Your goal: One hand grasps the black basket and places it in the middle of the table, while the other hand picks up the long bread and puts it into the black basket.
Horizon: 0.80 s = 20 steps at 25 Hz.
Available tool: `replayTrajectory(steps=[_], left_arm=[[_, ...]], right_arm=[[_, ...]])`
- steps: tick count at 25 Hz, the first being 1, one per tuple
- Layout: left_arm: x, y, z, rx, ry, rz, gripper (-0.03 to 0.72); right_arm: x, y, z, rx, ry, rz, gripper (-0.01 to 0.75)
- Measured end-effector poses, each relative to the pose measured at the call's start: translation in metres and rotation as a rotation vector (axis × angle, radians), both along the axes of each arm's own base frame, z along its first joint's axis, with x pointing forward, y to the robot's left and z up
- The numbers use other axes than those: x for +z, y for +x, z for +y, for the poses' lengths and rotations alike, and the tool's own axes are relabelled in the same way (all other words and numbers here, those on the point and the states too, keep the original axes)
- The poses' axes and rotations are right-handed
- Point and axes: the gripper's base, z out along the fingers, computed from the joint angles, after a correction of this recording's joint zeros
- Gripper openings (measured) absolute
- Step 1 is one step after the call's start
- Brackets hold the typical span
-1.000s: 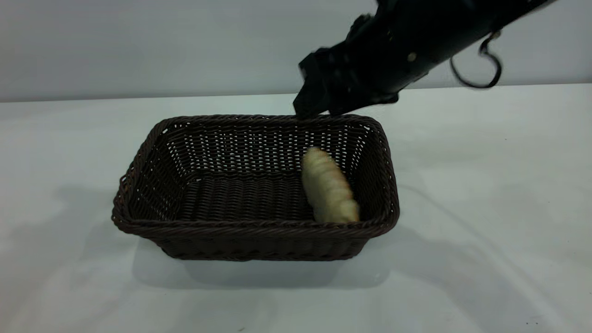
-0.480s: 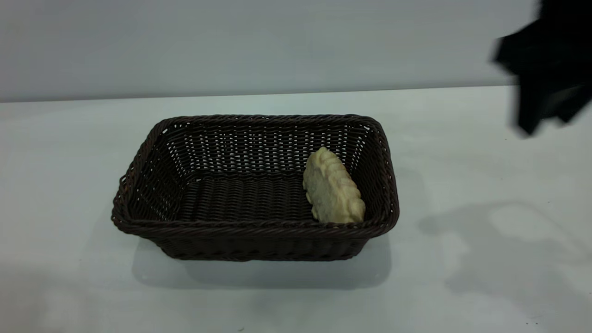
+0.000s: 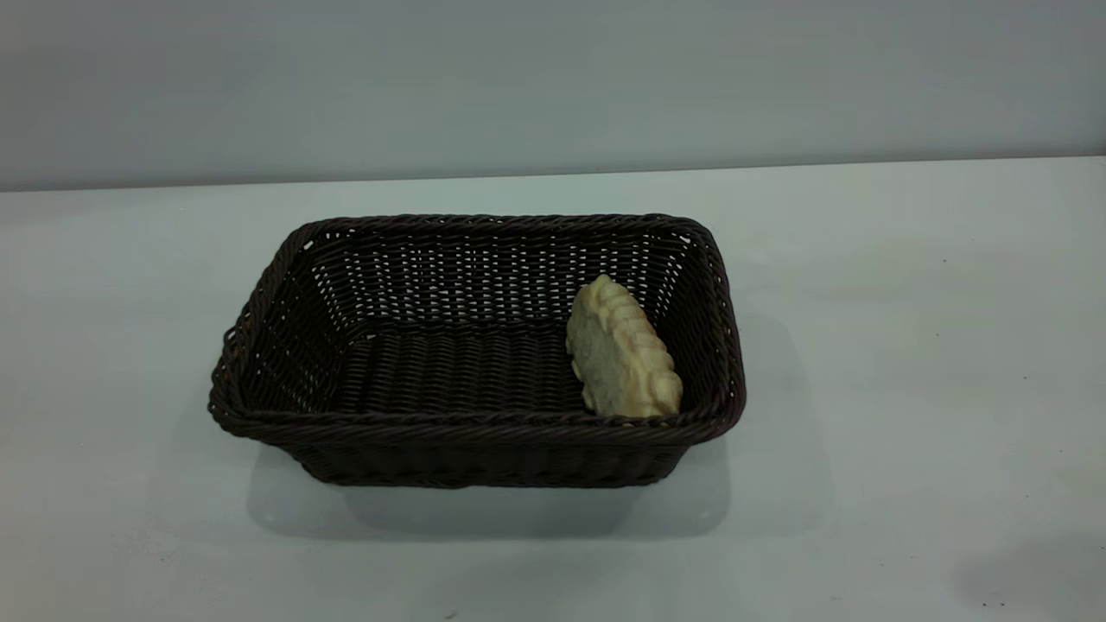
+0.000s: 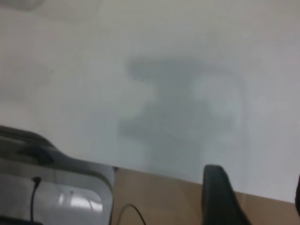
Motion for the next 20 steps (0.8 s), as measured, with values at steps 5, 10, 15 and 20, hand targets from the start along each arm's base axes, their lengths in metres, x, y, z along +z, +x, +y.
replayTrajectory(steps=[5, 10, 15, 20], left_arm=[[-0.024, -0.030, 0.003, -0.001, -0.007, -0.063, 0.487], [-0.039, -0.054, 0.006, 0.009, -0.024, -0.144, 0.487], [-0.046, -0.074, 0.008, 0.009, -0.034, -0.216, 0.487], [-0.054, -0.093, 0.011, 0.010, -0.041, -0.264, 0.487]], right_arm=[[0.008, -0.057, -0.017, 0.006, 0.058, -0.151, 0.370], [0.005, -0.101, -0.031, 0.014, 0.095, -0.280, 0.370], [-0.010, -0.124, -0.038, 0.044, 0.097, -0.326, 0.370], [-0.022, -0.142, -0.043, 0.050, 0.123, -0.395, 0.370]])
